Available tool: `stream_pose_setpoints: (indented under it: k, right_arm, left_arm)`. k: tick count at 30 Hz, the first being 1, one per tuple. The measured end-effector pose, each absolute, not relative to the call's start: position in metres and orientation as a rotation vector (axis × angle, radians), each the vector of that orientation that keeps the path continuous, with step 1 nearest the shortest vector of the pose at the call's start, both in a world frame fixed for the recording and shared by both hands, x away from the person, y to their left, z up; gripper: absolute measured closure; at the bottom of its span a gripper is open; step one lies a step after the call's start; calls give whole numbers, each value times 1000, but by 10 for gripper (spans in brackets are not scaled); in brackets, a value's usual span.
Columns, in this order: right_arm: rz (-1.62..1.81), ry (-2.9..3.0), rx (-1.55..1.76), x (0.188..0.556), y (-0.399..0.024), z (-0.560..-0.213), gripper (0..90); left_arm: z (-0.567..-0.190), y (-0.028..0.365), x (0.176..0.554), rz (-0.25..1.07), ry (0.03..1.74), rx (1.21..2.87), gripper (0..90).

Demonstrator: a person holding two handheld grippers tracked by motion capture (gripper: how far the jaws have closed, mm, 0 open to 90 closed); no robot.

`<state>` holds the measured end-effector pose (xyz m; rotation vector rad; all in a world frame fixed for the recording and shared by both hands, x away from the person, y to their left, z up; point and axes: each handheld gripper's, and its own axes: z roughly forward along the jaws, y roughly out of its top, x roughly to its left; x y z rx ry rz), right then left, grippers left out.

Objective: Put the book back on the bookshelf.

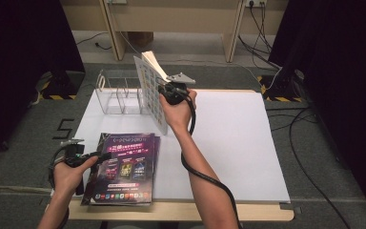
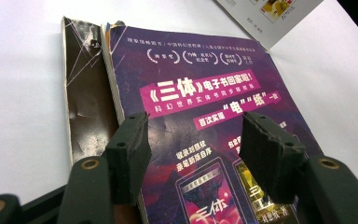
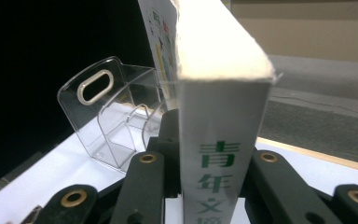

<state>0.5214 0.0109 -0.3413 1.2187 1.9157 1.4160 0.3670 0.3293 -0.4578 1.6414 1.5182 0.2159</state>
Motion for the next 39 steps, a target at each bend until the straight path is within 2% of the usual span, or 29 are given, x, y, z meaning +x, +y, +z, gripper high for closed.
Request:
stream_pose_setpoints:
  k: [23, 30, 39]
  right_arm:
    - [1470, 1796, 1232, 556, 34, -311, 744]
    - [1446, 1783, 1247, 571, 45, -321, 743]
    - [1431, 1783, 1213, 566, 51, -333, 741]
  left_arm:
    - [-457, 336, 367, 218, 1526, 1616, 418]
    - [-456, 339, 367, 219, 1532, 1607, 418]
    - [-458, 339, 367, 215, 1534, 1610, 418]
